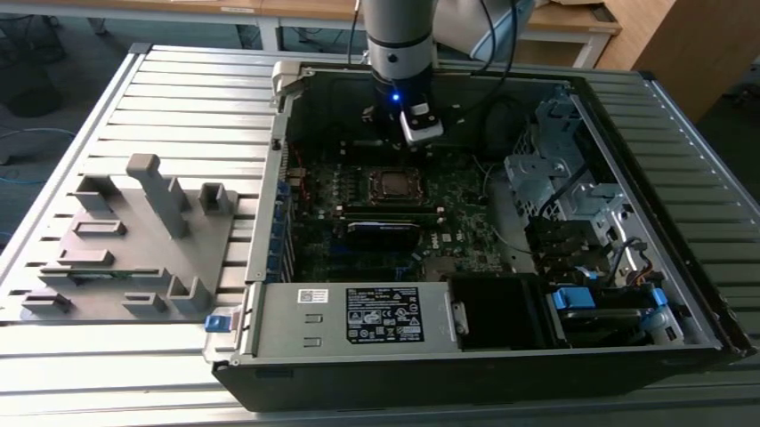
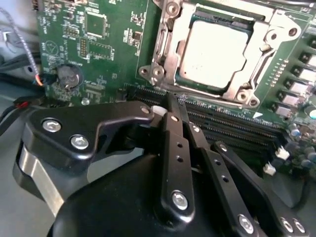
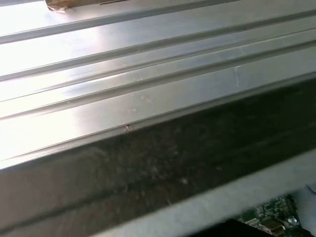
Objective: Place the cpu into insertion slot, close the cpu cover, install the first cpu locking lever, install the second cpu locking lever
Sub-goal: 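Install the first cpu locking lever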
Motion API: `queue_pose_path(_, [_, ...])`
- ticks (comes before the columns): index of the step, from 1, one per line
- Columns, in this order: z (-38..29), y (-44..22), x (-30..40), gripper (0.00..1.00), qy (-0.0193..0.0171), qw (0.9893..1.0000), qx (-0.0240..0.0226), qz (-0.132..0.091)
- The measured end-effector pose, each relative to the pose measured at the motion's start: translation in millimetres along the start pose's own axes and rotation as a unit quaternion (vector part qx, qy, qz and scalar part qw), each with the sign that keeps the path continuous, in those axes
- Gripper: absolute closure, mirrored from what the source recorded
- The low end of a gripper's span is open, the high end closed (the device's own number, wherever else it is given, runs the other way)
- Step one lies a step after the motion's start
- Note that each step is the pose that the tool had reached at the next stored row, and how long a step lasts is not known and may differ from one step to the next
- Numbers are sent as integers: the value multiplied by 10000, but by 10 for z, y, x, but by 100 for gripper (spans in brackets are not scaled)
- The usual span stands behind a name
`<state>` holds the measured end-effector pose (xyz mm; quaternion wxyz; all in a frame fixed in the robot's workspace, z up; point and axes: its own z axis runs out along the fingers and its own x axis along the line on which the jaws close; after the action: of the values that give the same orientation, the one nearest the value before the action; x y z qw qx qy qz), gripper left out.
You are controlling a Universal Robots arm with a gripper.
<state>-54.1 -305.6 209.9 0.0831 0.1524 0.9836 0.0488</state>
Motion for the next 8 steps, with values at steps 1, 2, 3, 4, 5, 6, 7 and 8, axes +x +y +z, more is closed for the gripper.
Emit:
queue_pose_path(1, [-26, 3, -4, 90, 0, 10000, 0, 0])
queue_pose_path(2, [-50, 6, -8, 90, 1, 10000, 1, 0])
queue_pose_path(3, [-72, 9, -11, 90, 1, 10000, 0, 0])
queue_pose_path(4, [-80, 10, -12, 90, 1, 10000, 1, 0])
queue_pose_path(5, [-79, 10, -12, 90, 0, 10000, 0, 0])
queue_pose_path(6, [-79, 10, -12, 90, 0, 10000, 0, 0])
queue_pose_path(7, [-79, 10, -12, 90, 1, 10000, 0, 0])
queue_pose_path(8, [-79, 10, -12, 90, 5, 10000, 2, 0])
